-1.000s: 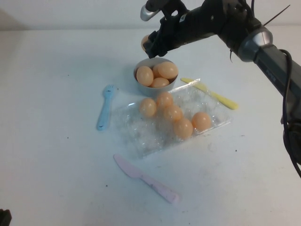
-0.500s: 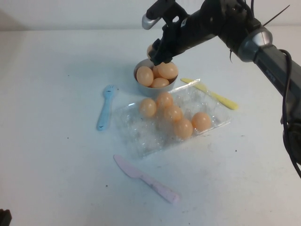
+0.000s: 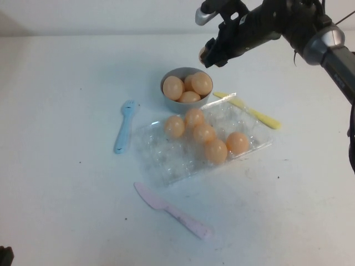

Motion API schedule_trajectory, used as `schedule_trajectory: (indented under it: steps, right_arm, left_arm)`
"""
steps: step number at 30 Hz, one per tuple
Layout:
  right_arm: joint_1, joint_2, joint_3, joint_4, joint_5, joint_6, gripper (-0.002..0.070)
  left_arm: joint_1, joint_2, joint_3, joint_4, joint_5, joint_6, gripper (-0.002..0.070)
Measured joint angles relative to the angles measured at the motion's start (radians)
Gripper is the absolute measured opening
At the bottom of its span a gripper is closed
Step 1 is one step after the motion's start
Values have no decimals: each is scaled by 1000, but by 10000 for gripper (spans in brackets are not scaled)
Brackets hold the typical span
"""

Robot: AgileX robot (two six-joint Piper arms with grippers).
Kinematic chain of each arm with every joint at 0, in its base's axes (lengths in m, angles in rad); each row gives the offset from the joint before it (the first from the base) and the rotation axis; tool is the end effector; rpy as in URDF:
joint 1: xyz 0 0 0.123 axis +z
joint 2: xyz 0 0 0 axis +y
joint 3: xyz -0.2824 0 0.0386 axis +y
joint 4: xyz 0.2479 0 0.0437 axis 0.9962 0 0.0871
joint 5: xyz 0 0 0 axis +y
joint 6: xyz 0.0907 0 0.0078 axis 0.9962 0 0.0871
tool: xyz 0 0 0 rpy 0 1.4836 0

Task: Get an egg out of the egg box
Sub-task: Place the egg in the bowl

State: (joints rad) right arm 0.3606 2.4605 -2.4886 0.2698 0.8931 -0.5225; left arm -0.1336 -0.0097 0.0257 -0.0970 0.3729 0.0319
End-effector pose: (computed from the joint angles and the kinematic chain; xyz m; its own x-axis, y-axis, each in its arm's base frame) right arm 0.5124 0.2134 0.2601 -0.4382 -0.5245 -0.7300 -0.6779 0.7262 -0.1149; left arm 0.0518 -0.0102 0.1716 -0.3022 -0.0183 -0.9531 0.1491 0.9866 -0.0662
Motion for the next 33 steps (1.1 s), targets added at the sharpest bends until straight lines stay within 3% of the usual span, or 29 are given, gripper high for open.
schedule_trajectory:
  steps: [10,27,33]
  right_arm:
    - [4,0,0,275,-49,-191,321]
    - [5,65,0,288,-30,-212,323]
    - [5,66,0,288,-30,-212,356]
  left_arm:
    - [0,0,0,0,0,0,-4]
    - [0,0,0,0,0,0,-4]
    - [0,0,0,0,0,0,-4]
